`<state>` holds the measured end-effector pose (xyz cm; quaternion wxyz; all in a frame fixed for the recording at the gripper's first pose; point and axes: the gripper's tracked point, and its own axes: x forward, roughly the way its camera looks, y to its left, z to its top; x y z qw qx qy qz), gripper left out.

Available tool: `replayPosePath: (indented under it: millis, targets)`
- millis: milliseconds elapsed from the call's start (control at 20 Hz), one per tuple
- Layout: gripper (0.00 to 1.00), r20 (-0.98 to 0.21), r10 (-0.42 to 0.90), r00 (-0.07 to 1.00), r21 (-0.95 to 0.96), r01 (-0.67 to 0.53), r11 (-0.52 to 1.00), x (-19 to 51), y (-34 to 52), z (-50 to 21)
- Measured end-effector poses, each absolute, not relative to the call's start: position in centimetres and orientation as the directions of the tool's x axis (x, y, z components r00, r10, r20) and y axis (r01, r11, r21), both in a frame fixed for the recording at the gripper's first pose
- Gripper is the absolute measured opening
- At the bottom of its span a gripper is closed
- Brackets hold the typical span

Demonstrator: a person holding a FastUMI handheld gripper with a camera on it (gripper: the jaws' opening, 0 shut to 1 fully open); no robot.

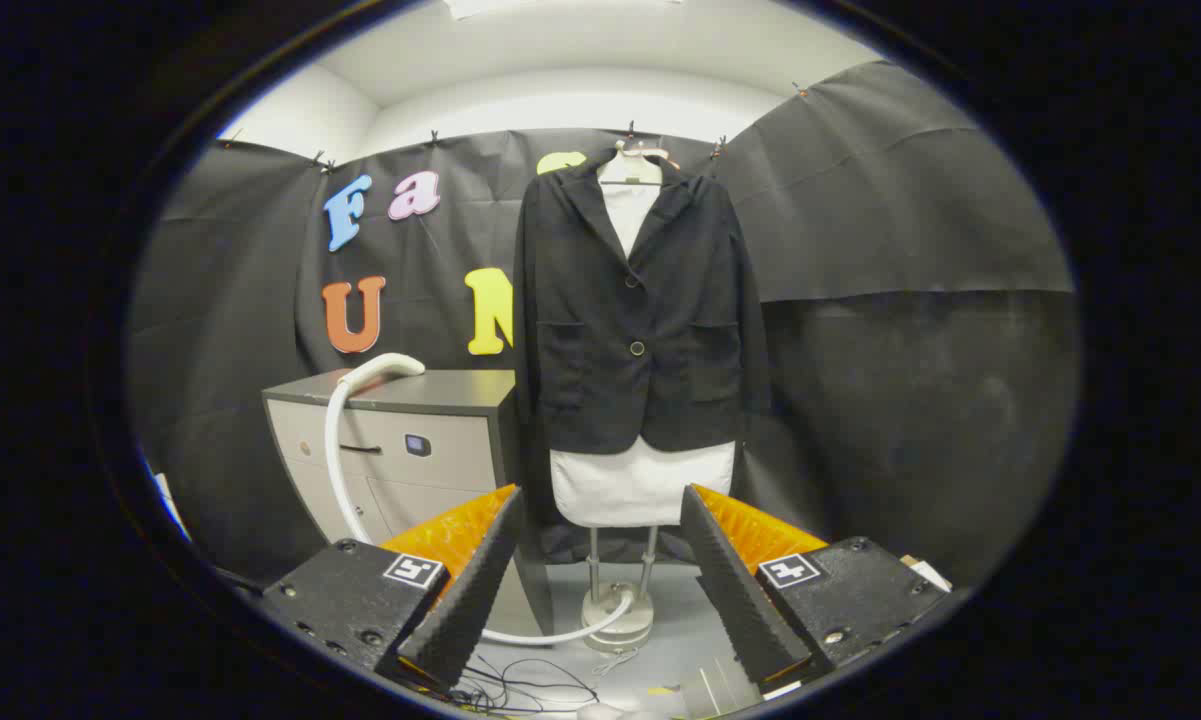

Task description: Iron the clothes twice with a garment steamer, once on the left side and once on the right side.

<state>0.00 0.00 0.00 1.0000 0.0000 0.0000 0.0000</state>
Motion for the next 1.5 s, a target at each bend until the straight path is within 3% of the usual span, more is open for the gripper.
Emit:
replayPosePath:
  millis: [800,1500]
  targets:
    - [1.0,-0.021,-0.029,0.999,0.006,0.029,1.0,1.2,3.5,1.2]
    - [1.0,-0.099,0.246,0.964,-0.03,-0.25,0.968,15.4,20.8,8.2]
